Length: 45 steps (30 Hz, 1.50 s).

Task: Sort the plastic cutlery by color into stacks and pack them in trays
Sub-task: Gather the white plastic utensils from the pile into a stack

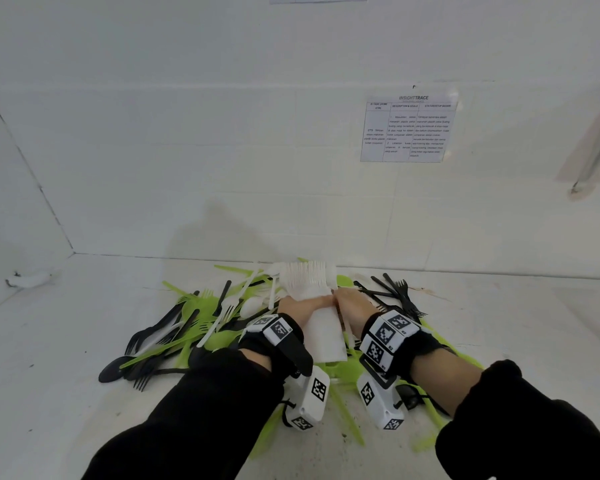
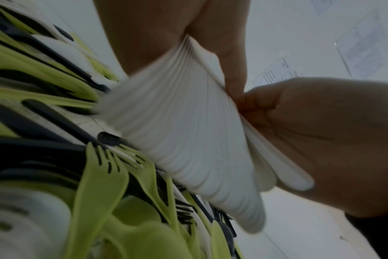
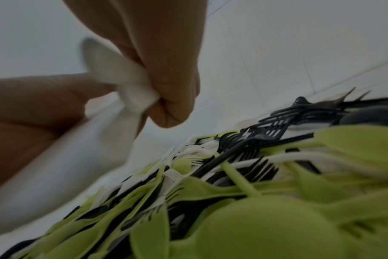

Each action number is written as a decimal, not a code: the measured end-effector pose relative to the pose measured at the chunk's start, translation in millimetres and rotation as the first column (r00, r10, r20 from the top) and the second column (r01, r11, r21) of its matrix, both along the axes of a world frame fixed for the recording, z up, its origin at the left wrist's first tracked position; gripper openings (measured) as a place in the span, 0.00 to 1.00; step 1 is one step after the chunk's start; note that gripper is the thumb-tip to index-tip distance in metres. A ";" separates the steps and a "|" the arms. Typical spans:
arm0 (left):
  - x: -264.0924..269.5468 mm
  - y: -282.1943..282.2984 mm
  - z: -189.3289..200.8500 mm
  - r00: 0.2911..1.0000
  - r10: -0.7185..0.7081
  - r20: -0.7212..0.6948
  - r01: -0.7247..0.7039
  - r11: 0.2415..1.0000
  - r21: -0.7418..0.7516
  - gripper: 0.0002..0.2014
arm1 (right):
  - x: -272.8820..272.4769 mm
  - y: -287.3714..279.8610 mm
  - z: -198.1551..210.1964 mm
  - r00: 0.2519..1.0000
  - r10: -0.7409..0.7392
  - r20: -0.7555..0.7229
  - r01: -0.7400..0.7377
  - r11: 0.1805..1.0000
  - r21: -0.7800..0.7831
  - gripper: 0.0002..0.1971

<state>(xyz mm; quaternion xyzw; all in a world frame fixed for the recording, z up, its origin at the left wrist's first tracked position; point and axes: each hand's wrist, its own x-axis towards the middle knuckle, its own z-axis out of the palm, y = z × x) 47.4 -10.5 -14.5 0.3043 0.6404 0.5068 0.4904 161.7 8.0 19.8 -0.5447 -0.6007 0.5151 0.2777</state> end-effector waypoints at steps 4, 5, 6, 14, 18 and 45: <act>-5.5 -1.8 -5.0 1.000 -0.007 0.030 0.007 1.000 0.007 0.46 | -6.1 -3.2 -5.4 0.999 0.007 -0.042 -0.006 1.000 0.007 0.18; -5.0 -8.7 2.5 0.999 -0.006 0.043 0.006 1.000 0.017 0.44 | -7.1 -3.4 -7.3 0.998 0.014 -0.058 -0.014 1.000 -0.009 0.17; -5.6 -13.6 6.5 0.998 -0.002 0.061 0.000 1.000 0.029 0.43 | -6.4 -5.1 -8.1 0.997 0.013 -0.071 -0.015 1.000 -0.022 0.16; -23.9 -20.5 -13.7 0.989 0.022 0.148 -0.032 0.997 0.066 0.55 | -10.1 -7.4 -17.9 0.982 -0.058 -0.179 0.050 0.998 -0.049 0.20; -20.4 -31.0 -4.0 0.987 0.026 0.156 -0.039 0.996 0.083 0.49 | -14.7 -9.0 -19.0 0.990 -0.040 -0.135 0.041 0.999 0.006 0.20; -34.1 -46.7 24.9 0.935 -0.046 0.352 0.017 0.996 0.085 0.20 | -31.3 -27.2 -3.2 0.912 -0.123 -0.390 0.121 0.992 -0.029 0.08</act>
